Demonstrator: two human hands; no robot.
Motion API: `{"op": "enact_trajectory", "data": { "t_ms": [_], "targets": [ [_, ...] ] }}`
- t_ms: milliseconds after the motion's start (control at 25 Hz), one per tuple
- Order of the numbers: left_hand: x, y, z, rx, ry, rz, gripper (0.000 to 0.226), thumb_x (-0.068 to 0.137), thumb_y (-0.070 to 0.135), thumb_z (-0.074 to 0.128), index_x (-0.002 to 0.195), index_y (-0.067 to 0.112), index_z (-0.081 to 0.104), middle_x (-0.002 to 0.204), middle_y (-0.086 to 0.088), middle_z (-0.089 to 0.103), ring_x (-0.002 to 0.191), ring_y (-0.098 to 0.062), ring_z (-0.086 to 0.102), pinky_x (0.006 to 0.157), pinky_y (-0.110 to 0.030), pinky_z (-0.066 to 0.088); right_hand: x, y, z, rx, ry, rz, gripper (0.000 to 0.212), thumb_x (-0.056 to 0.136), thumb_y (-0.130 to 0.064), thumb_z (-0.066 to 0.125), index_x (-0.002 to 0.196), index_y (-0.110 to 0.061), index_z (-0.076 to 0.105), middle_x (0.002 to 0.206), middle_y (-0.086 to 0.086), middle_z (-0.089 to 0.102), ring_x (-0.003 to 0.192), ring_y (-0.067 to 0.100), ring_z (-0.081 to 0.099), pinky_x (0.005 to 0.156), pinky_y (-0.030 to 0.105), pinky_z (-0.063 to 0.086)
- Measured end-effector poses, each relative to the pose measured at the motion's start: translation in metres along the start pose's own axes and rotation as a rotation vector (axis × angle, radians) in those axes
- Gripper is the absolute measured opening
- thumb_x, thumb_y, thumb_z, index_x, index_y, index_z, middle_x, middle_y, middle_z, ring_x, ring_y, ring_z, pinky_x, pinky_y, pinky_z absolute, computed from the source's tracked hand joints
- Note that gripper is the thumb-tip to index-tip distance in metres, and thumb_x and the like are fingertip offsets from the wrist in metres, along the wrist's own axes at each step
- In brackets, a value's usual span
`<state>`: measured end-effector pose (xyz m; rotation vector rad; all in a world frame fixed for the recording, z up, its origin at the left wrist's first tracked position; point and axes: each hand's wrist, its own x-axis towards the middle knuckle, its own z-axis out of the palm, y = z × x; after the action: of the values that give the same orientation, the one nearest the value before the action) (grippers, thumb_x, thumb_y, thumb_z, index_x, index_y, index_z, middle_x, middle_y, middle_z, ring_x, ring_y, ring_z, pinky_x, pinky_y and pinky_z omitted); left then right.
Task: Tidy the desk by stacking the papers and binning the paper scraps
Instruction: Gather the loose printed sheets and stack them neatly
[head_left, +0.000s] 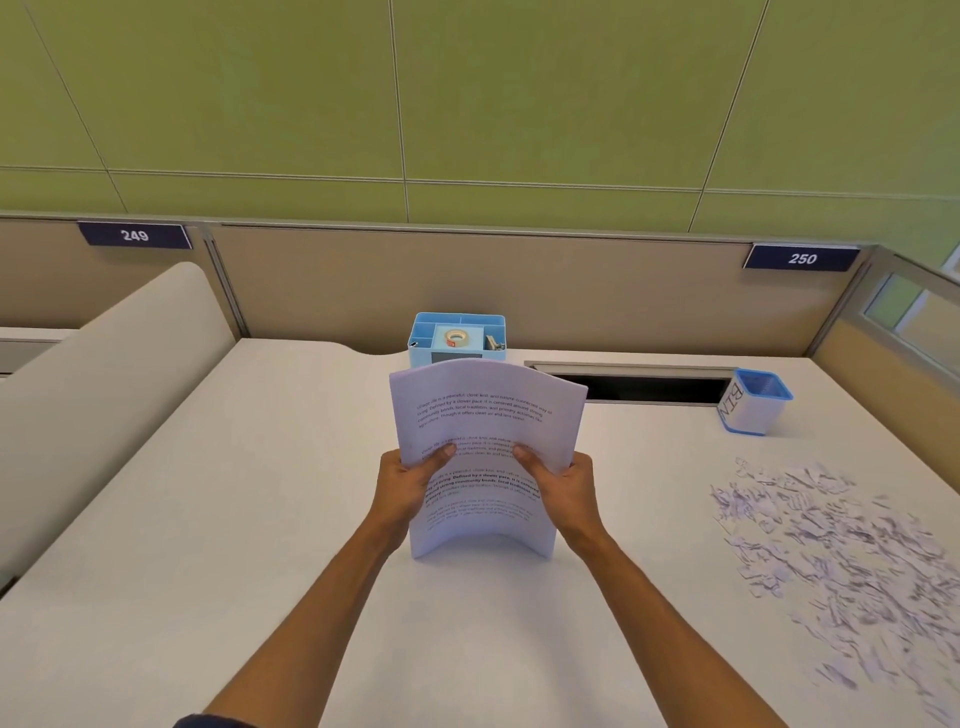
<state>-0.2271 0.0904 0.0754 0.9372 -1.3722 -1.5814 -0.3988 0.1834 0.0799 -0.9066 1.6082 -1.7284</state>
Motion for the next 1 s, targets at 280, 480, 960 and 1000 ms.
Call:
{"op": "enact_trajectory", "data": {
  "t_ms": [280,480,960,1000],
  "targets": [
    [0.012,0.004,-0.014,-0.154,0.135,-0.081,0.027,0.085,0.016,0.074,0.108,0.004,0.070,0.099,-0.013,0.075,0.089,-0.034,0.072,0.073,-0.045,0.061,0.004,0.013,-0.022,-0.155,-0.113,0.009,0.021,0.081,-0.034,0.075,0.090,-0.014,0.074,0.085,-0.001,0.075,0.073,0.021,0.071,0.069,0.034,0.058],
    [0.025,-0.003,-0.028,-0.410,0.246,-0.152,0.037,0.083,0.009,0.073,0.118,0.003,0.064,0.112,-0.013,0.072,0.099,-0.033,0.070,0.074,-0.044,0.060,0.002,0.023,-0.033,0.100,0.003,0.182,0.013,0.079,-0.015,0.077,0.089,-0.008,0.072,0.085,0.004,0.074,0.078,0.021,0.067,0.071,0.030,0.058],
    [0.031,-0.004,-0.016,-0.682,0.093,-0.097,0.056,0.084,0.010,0.071,0.137,0.008,0.053,0.133,-0.015,0.061,0.121,-0.034,0.059,0.097,-0.056,0.050,0.002,0.010,0.006,0.379,-0.010,0.249,0.031,0.077,0.001,0.074,0.106,-0.010,0.067,0.105,0.007,0.073,0.094,0.021,0.071,0.081,0.036,0.058],
    [0.034,0.003,-0.025,-0.666,0.131,-0.079,0.053,0.084,0.009,0.070,0.135,0.007,0.055,0.132,-0.014,0.062,0.119,-0.032,0.061,0.094,-0.050,0.053,0.005,0.008,-0.001,0.333,0.010,0.224,0.029,0.077,0.002,0.074,0.103,-0.009,0.067,0.103,0.006,0.074,0.090,0.018,0.072,0.076,0.032,0.059]
  ]
}}
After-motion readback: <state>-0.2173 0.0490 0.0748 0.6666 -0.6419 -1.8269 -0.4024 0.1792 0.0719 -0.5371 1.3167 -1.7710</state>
